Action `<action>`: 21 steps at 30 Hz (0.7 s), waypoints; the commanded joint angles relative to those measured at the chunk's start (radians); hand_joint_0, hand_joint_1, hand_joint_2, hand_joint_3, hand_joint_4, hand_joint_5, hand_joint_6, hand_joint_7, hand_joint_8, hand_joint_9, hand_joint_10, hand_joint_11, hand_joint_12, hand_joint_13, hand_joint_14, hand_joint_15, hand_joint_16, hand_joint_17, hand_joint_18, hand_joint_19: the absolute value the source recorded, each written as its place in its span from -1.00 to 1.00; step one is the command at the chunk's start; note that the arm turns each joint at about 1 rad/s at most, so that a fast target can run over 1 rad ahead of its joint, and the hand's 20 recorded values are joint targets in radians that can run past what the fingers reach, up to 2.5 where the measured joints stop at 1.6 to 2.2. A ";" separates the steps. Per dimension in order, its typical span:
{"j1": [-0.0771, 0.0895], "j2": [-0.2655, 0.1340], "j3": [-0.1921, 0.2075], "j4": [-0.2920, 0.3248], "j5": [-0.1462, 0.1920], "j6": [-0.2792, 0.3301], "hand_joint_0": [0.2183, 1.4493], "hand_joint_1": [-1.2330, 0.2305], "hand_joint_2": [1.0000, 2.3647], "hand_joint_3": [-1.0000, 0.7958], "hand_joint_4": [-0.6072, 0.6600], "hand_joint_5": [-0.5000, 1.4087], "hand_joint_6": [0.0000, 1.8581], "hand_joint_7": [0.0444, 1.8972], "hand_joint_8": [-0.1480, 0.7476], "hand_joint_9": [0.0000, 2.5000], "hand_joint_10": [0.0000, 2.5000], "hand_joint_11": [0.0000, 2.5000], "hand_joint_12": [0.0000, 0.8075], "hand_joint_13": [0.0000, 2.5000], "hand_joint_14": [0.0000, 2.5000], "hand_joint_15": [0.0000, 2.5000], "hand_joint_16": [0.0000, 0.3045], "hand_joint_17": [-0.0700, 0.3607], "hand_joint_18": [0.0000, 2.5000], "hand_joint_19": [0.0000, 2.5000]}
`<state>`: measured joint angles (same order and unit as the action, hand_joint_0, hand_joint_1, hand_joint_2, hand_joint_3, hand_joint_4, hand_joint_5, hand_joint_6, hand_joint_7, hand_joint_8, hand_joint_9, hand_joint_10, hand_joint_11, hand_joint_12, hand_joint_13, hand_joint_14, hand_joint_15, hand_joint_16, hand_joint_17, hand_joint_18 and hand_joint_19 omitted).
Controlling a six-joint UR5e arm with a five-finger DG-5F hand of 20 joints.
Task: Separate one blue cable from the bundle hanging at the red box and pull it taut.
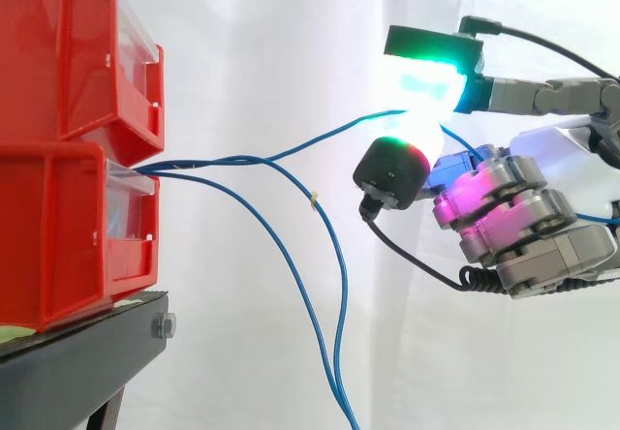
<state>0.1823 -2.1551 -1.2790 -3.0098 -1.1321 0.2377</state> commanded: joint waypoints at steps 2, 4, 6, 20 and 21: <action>0.000 0.000 0.000 0.000 0.000 0.000 -0.31 -0.36 -0.98 0.11 -0.11 -0.62 -0.03 0.41 -0.05 -0.30 1.00 0.55 0.04 -0.16 1.00 0.76 -0.68 -0.17 0.20 0.39; 0.000 0.000 0.000 0.000 0.000 0.000 -0.31 -0.36 -0.98 0.12 -0.11 -0.62 -0.03 0.41 -0.05 -0.31 1.00 0.55 0.04 -0.16 1.00 0.76 -0.68 -0.17 0.20 0.40; 0.000 0.000 0.000 0.000 0.000 0.000 -0.31 -0.36 -0.98 0.11 -0.11 -0.62 -0.03 0.41 -0.05 -0.31 1.00 0.54 0.04 -0.16 1.00 0.76 -0.68 -0.16 0.20 0.40; -0.001 0.000 0.001 0.000 0.002 0.000 -0.31 -0.36 -0.98 0.12 -0.11 -0.62 -0.03 0.41 -0.04 -0.31 1.00 0.54 0.06 -0.17 1.00 0.76 -0.68 -0.17 0.20 0.39; -0.001 0.000 0.001 0.000 0.002 0.000 -0.31 -0.36 -0.98 0.12 -0.11 -0.62 -0.03 0.41 -0.04 -0.31 1.00 0.57 0.06 -0.17 1.00 0.76 -0.68 -0.17 0.20 0.39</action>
<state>0.1821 -2.1551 -1.2789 -3.0104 -1.1317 0.2378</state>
